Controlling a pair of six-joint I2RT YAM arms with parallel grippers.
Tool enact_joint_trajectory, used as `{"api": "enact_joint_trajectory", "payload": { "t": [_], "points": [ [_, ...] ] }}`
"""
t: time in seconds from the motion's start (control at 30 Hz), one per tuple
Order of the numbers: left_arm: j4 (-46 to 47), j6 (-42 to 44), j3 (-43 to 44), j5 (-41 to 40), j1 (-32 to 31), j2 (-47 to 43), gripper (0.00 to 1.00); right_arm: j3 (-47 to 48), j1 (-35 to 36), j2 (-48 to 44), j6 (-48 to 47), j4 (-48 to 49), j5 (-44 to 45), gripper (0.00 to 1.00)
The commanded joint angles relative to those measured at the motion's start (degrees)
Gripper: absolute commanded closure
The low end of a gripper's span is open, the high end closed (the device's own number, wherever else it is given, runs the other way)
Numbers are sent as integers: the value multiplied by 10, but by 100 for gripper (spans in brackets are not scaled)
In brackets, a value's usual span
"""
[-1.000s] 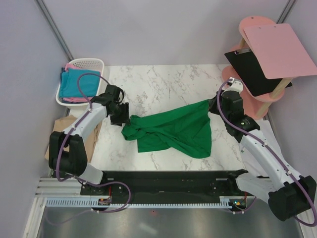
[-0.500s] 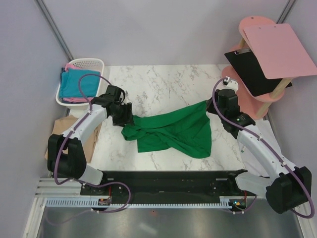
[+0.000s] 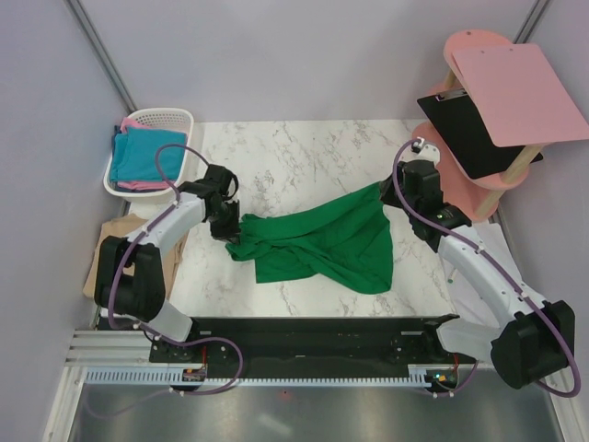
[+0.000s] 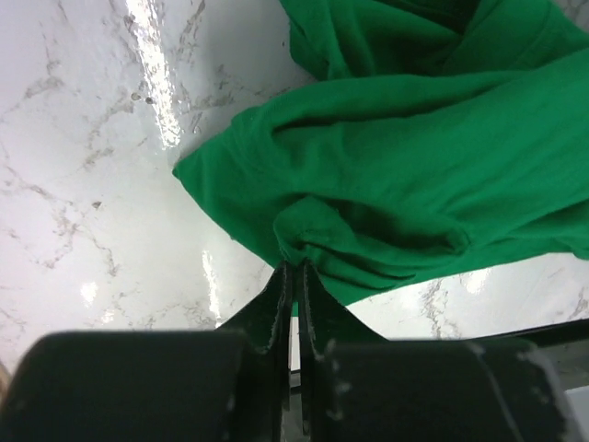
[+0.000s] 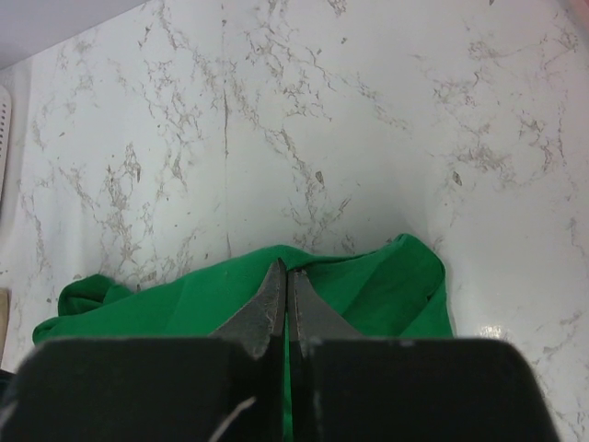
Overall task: Fold and stack the t-shirts
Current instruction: Flatten out the tshirt
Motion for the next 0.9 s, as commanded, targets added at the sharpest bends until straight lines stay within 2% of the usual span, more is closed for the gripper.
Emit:
{"api": "enact_joint_trajectory", "payload": {
  "t": [0.0,0.17,0.3,0.43,0.6,0.87],
  "points": [
    [7,-12,2,-10,-6,27,98,21,-3,0,1,23,-12,100],
    [-25,-4,55,-103,-5,-12,98,66,-3,-13,-44,-8,-12,100],
    [-73,10,203,-185,-4,-65,98,144,-4,-4,-87,-49,-8,100],
    [-87,19,313,-252,-4,-112,98,214,-3,-18,-107,-69,-10,100],
    [-84,35,373,-266,-4,-189,98,224,-3,-76,-118,-75,-13,100],
    [-89,86,386,-221,-4,-341,98,235,-4,-238,-167,-109,-76,100]
  ]
}}
